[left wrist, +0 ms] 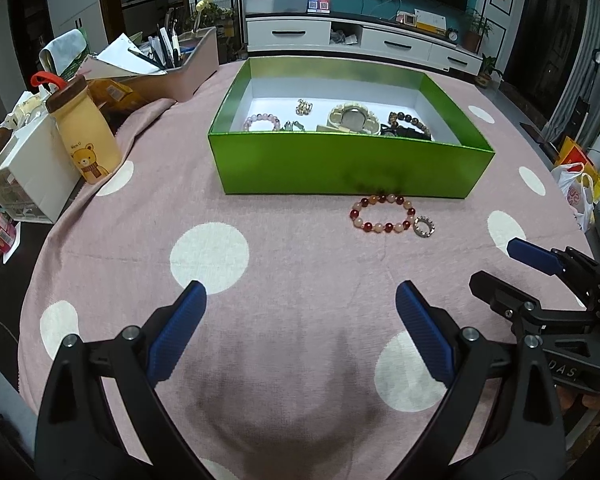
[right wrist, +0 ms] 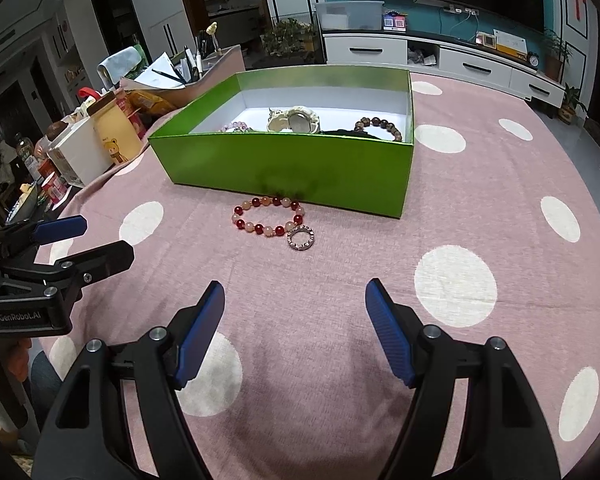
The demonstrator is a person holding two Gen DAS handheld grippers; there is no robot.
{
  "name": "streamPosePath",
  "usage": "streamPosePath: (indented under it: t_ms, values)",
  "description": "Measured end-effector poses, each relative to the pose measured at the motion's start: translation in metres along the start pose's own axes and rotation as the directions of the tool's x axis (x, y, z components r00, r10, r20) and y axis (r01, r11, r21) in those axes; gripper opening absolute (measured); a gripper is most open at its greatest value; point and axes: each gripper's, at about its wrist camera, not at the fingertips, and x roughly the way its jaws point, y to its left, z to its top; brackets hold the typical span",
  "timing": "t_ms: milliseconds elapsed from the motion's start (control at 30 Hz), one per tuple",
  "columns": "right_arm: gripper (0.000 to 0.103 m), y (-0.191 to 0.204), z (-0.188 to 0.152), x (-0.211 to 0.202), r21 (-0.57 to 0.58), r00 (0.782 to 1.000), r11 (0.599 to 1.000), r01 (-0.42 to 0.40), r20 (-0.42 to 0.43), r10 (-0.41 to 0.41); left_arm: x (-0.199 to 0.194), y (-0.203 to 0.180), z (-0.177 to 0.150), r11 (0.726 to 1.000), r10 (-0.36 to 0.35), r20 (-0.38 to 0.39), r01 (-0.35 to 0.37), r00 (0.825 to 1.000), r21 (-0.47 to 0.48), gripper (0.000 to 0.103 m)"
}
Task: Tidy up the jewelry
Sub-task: 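Grasp the silver beaded ring with the right tool while the left tool grasps the red-and-cream bead bracelet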
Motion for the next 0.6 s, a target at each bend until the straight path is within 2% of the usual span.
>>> streamPosePath:
  t_ms: [433,500,600]
  values:
    - [0.073,-0.001,0.004,0.026,-0.045,1.0,0.999,0.017,-0.024,-0.018,0.023,0.01,-0.002,1.0,0.015,-0.039,-0.016,0.999,-0.019,0.097]
    - [0.07,0.001,0.007,0.032,-0.065,0.999,0.998,0.016,-0.027,-0.018,0.025,0.01,-0.002,1.0,0.014,-0.042,-0.015,0.999,-0.019,0.097]
    - [0.06,0.006,0.014,0.044,-0.102,0.999,0.995,0.012,-0.039,-0.016,0.028,0.012,-0.001,1.0,0.013,-0.044,-0.014,0.999,-0.022,0.097]
